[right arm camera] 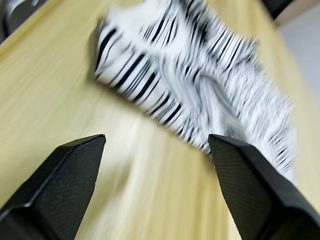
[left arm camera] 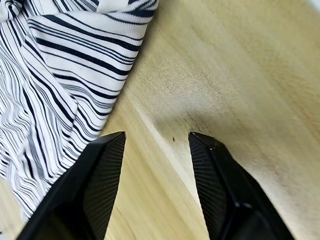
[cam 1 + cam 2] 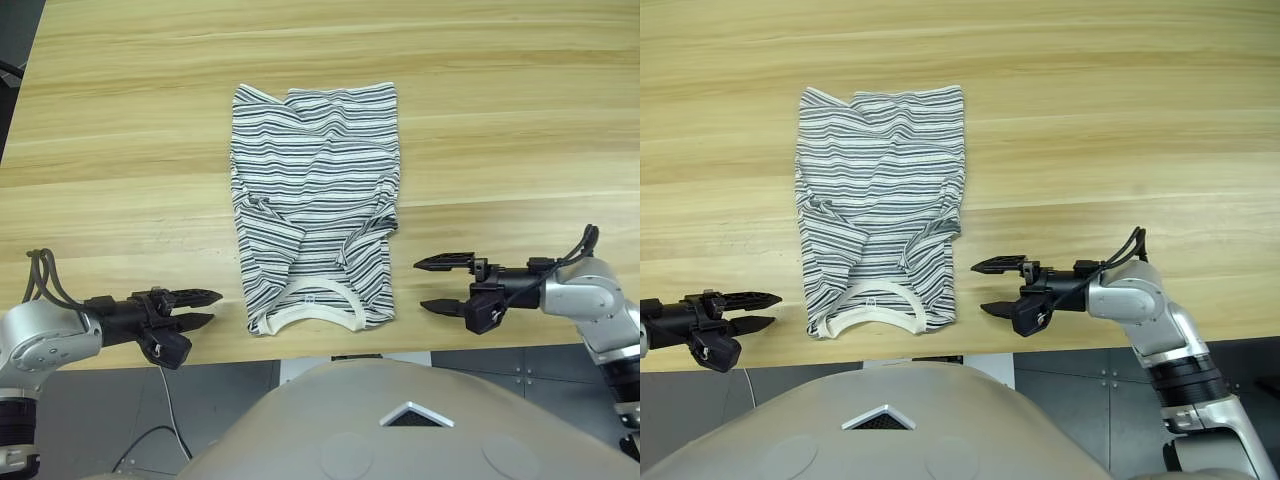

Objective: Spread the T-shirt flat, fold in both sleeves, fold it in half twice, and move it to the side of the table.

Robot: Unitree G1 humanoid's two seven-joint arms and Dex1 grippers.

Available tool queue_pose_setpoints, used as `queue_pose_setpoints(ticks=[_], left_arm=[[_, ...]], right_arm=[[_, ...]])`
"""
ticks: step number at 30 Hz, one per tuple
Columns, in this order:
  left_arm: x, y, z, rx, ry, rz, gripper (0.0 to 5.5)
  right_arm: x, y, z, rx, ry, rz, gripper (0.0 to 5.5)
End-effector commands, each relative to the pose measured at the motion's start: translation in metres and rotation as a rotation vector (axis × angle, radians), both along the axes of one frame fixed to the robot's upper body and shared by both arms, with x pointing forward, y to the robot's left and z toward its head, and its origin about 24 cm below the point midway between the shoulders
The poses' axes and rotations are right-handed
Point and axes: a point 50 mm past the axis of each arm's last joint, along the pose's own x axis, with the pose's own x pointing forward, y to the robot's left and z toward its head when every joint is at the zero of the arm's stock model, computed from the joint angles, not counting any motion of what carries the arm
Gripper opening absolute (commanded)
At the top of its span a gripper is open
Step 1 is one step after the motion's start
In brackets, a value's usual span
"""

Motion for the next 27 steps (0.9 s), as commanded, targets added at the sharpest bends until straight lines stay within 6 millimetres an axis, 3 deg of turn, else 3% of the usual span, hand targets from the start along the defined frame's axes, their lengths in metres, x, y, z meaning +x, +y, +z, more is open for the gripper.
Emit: queue_pose_setpoints(ticks=[1,7,12,27], left_arm=[[-0.004,-0.010,-0.013,-0.045,-0.005,-0.017,2.38],[0.003,-0.022,-0.017,-0.121,-0.058,-0.012,2.38],[0.007,-0.028,-0.018,-0.146,-0.081,-0.008,2.38],[0.009,-0.046,-0.023,-0.234,-0.032,-0.010,2.38]], right_arm=[[-0.003,0.009,-0.007,0.018,-0.055,0.061,3.80],[-0.007,0.020,-0.015,0.057,-0.036,0.091,3.80],[0.002,0.024,-0.019,0.036,-0.069,0.084,3.80],[0.005,0.037,-0.031,0.033,-0.065,0.125,3.80]])
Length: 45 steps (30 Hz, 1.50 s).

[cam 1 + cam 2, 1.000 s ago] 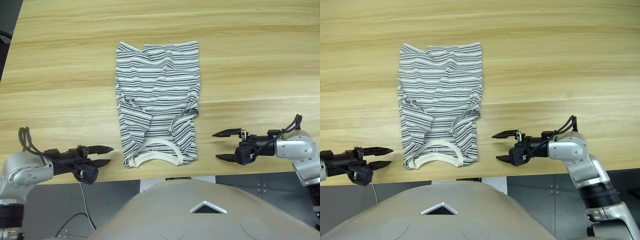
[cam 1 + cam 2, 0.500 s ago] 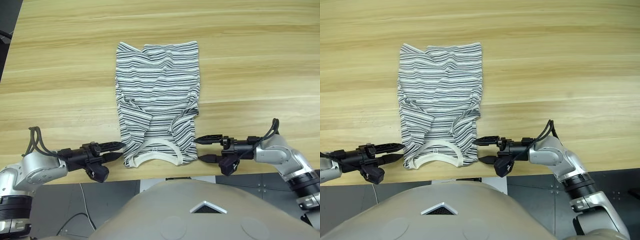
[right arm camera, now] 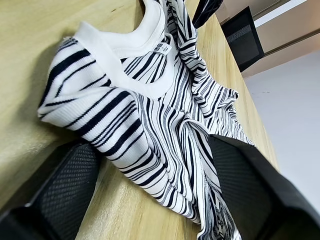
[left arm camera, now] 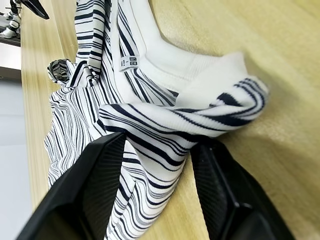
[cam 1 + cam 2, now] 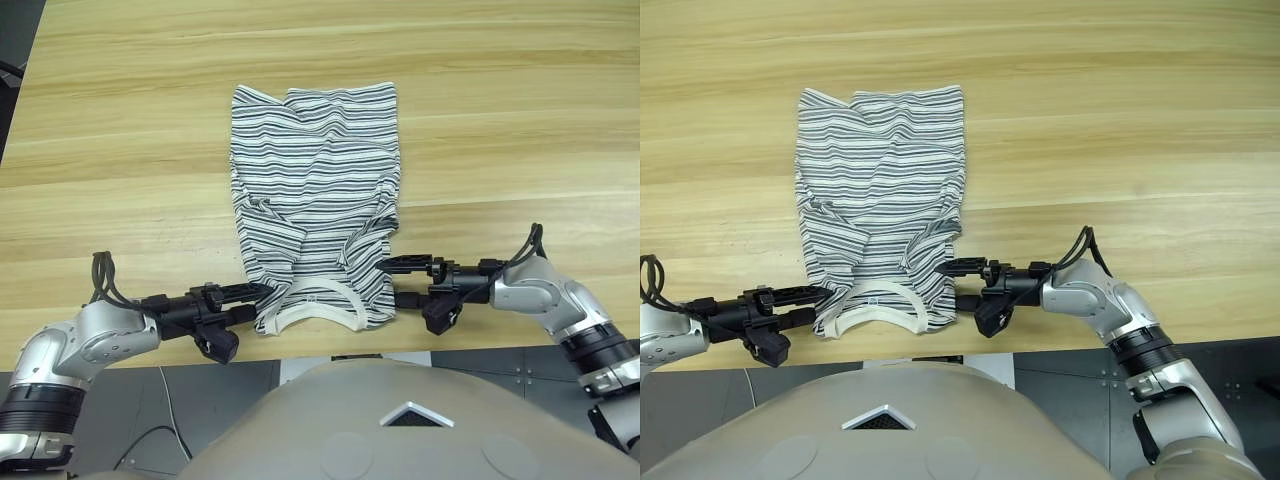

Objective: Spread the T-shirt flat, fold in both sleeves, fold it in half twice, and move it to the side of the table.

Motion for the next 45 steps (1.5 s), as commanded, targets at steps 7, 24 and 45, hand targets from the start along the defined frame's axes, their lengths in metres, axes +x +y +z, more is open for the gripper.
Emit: queue_pose_setpoints(ticks=[7,24,45], left_arm=[[0.000,0.002,-0.005,0.033,0.032,0.007,1.63],[-0.002,-0.013,0.003,-0.077,0.118,0.038,0.10],[0.012,-0.035,0.081,0.072,0.587,0.085,0.10]], right_arm=[[-0.012,0.001,-0.008,-0.052,0.106,0.057,2.34],[-0.011,0.010,-0.004,0.015,0.089,0.034,0.12],[-0.006,-0.019,0.074,-0.001,0.804,-0.063,0.12]])
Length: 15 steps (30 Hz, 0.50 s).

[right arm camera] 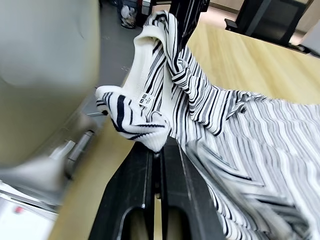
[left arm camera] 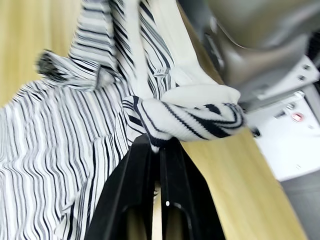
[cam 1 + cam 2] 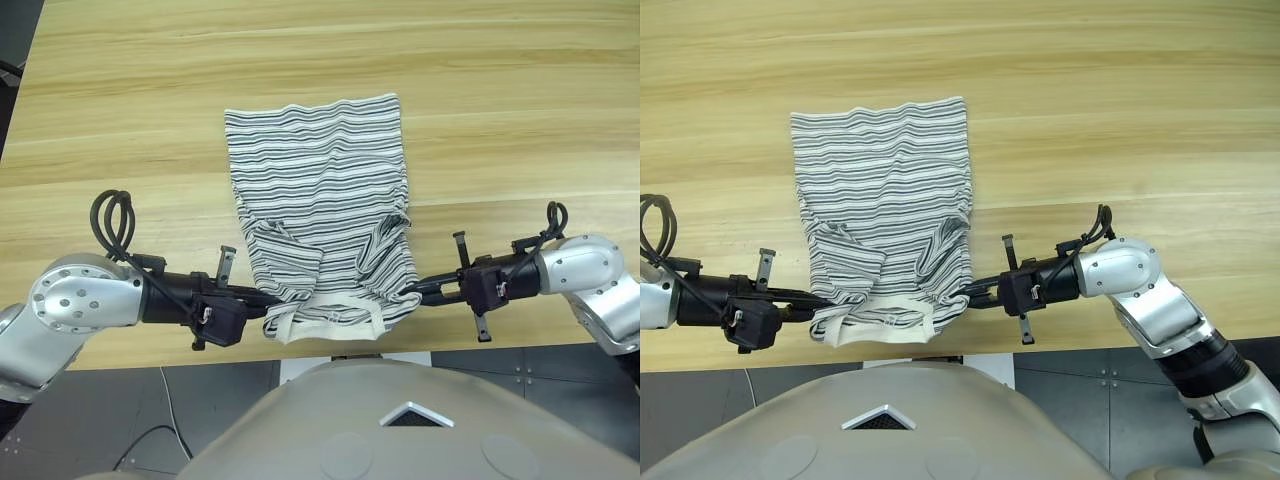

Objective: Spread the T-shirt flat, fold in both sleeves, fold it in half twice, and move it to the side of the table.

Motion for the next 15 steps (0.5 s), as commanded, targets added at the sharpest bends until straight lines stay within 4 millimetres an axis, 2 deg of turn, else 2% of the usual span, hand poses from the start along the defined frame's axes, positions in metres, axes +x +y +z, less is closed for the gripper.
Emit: queue_pose_setpoints(ticks=[1,7,10,12,15], left_arm=[[-0.006,0.002,0.004,0.026,0.047,-0.040,0.10],[-0.007,-0.002,0.007,-0.022,0.035,-0.100,0.10],[-0.001,-0.002,0.011,-0.047,0.029,-0.075,0.10],[0.011,-0.001,0.015,-0.078,-0.002,-0.031,0.10],[0.046,0.006,0.018,-0.110,-0.050,0.089,0.10]], right_arm=[[-0.004,-0.003,0.011,-0.030,0.070,0.006,0.12],[-0.011,-0.006,0.010,-0.049,0.142,-0.011,0.12],[-0.005,-0.004,0.014,-0.022,0.117,-0.035,0.12],[0.007,-0.004,0.014,-0.024,0.068,-0.071,0.12],[0.034,-0.002,0.015,-0.017,-0.022,-0.134,0.12]])
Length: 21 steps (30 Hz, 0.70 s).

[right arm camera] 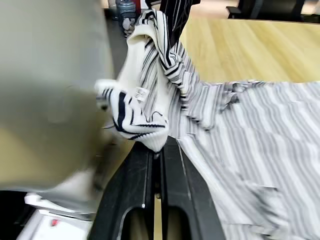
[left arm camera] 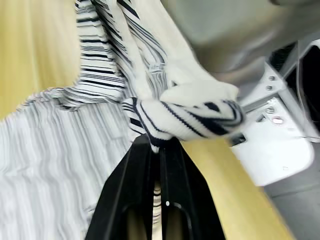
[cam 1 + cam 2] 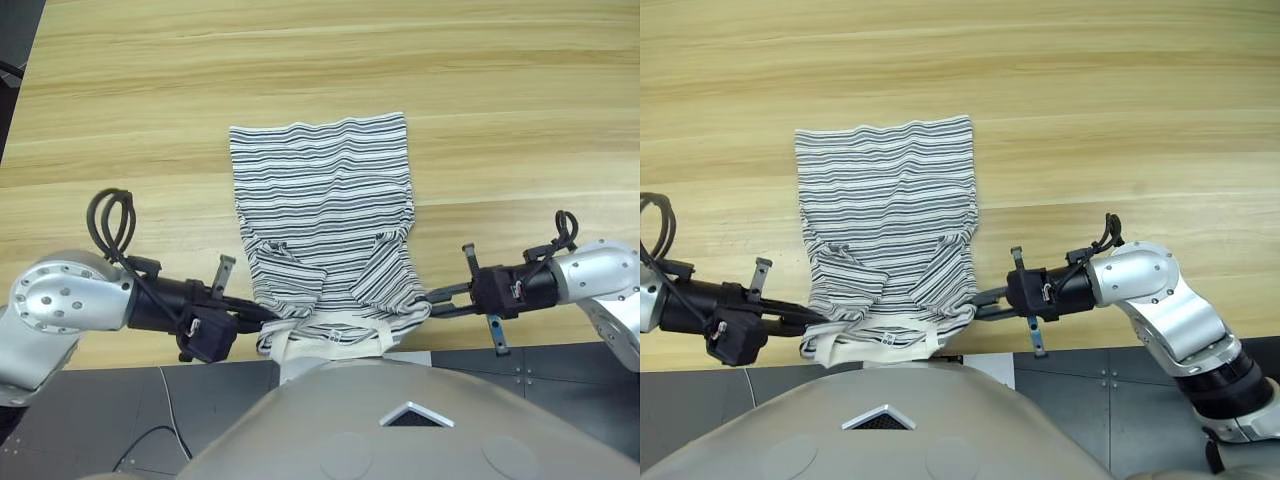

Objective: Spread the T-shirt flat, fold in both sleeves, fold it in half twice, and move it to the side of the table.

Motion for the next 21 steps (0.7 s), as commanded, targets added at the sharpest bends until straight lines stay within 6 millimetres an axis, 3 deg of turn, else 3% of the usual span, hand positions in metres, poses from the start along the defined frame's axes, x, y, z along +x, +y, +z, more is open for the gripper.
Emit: queue_pose_setpoints(ticks=[1,8,11,17,21], left_arm=[[0.041,0.008,0.006,-0.038,-0.053,0.130,0.10],[0.091,0.012,0.013,-0.150,-0.149,0.274,0.10],[0.113,0.018,0.009,-0.156,-0.173,0.358,0.10],[0.155,0.026,-0.018,-0.105,-0.187,0.506,0.10],[0.173,0.027,-0.040,-0.057,-0.159,0.578,0.10]], right_arm=[[0.037,0.002,0.005,0.004,-0.144,-0.086,0.12],[0.106,0.011,0.009,0.007,-0.357,-0.262,0.12],[0.127,0.017,0.009,0.008,-0.405,-0.312,0.12],[0.162,0.036,-0.005,-0.046,-0.464,-0.420,0.12],[0.172,0.044,-0.020,-0.087,-0.464,-0.450,0.12]])
